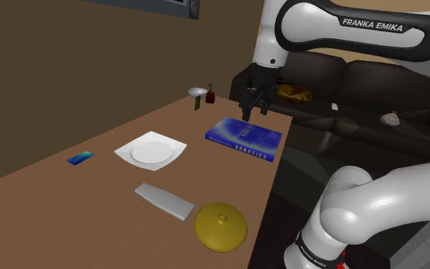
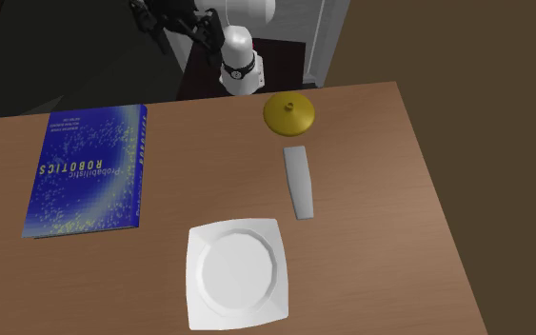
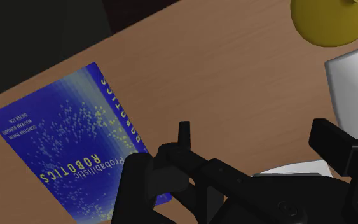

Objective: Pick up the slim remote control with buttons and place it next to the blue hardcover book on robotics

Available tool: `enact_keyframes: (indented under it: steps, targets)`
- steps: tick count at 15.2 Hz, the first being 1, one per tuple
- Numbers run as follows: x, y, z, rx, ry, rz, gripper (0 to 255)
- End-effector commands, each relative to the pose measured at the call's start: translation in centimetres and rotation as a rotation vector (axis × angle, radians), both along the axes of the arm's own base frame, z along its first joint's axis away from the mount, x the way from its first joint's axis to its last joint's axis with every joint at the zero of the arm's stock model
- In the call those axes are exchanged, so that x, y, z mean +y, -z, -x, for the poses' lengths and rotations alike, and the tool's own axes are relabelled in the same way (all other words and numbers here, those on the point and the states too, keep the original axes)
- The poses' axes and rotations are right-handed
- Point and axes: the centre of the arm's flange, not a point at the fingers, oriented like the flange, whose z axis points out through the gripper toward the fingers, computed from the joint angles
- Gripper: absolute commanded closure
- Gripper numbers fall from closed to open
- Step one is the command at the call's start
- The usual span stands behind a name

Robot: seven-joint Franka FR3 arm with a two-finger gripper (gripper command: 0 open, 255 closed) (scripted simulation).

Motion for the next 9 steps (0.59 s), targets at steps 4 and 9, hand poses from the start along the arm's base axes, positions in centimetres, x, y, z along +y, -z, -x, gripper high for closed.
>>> enact_keyframes:
  steps: [4, 9]
  targets:
    - [2.4, 2.5, -2.0, 0.004, -0.040, -0.001, 0]
    - [6.5, 6.6, -5.1, 0.010, -0.108, -0.004, 0]
